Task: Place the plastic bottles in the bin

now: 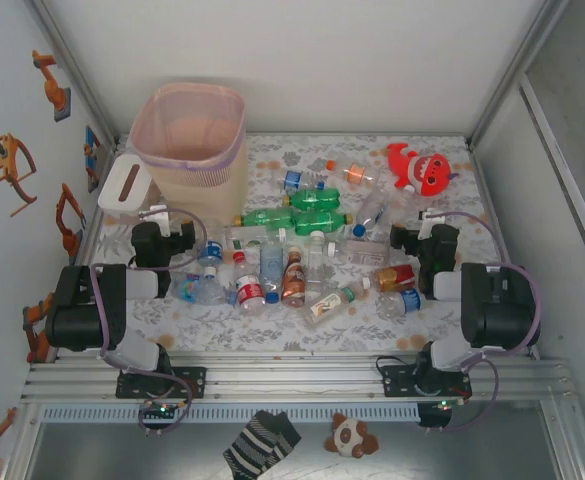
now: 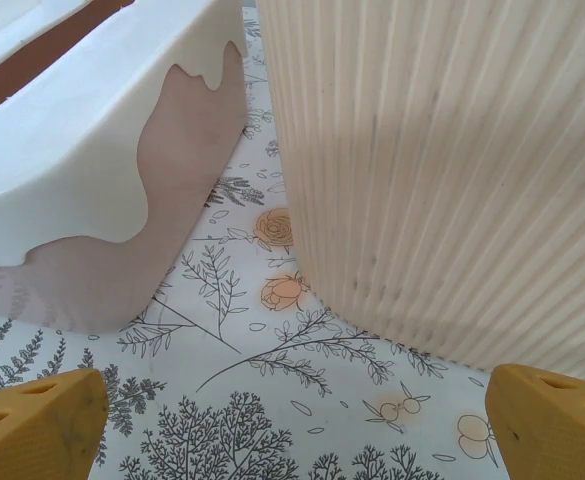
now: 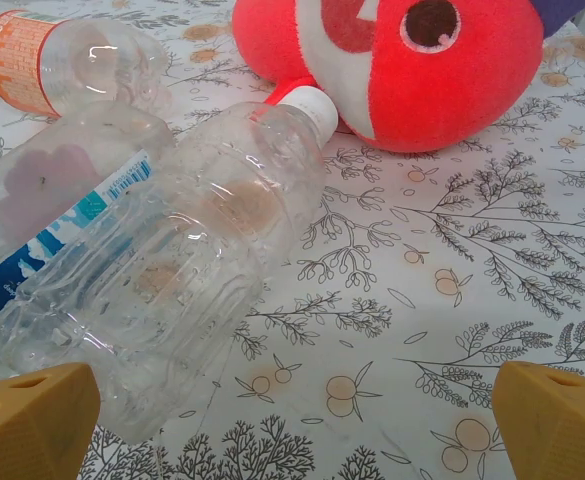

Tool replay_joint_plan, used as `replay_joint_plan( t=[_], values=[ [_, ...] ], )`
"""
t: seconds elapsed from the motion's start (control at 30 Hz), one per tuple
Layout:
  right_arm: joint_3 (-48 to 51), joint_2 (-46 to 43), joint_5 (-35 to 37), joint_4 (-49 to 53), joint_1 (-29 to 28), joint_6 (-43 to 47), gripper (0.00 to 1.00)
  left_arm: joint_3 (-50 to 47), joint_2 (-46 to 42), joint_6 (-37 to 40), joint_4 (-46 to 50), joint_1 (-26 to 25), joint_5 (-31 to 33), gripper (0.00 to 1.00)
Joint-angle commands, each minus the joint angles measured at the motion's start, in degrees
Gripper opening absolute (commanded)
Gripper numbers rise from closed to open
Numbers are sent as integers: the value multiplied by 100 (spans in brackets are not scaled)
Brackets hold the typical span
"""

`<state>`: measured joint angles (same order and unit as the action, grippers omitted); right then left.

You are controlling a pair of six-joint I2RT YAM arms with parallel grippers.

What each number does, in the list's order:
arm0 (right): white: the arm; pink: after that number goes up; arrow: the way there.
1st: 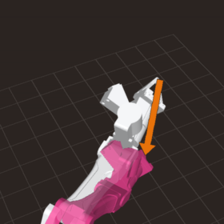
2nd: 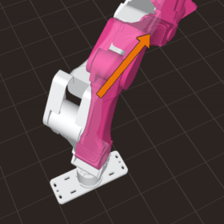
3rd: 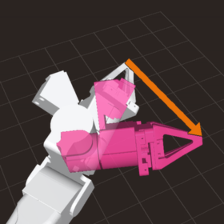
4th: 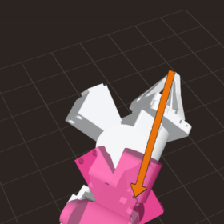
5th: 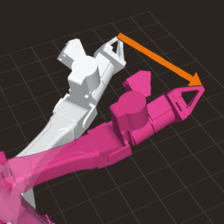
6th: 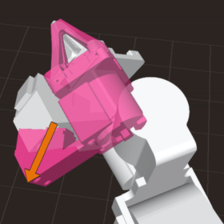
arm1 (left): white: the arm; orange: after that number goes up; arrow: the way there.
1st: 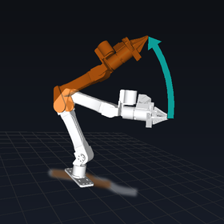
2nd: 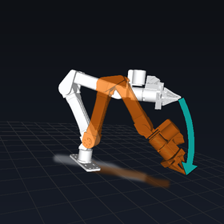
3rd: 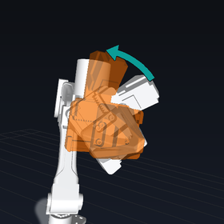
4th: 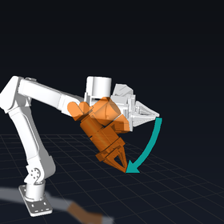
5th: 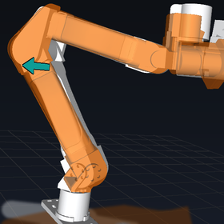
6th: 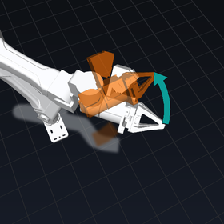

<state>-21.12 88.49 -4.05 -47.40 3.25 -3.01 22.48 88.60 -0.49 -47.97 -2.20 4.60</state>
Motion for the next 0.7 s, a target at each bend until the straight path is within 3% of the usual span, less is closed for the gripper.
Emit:
replay_joint_plan(
  t=[0.0,0.67],
  values=[
    [-129,-17,28,-165,45,-26,99,111,-26,-85,37,26,-93,96],
    [-129,-16,27,-164,44,-25,99,116,-34,-107,55,53,-146,96]
  ],
)
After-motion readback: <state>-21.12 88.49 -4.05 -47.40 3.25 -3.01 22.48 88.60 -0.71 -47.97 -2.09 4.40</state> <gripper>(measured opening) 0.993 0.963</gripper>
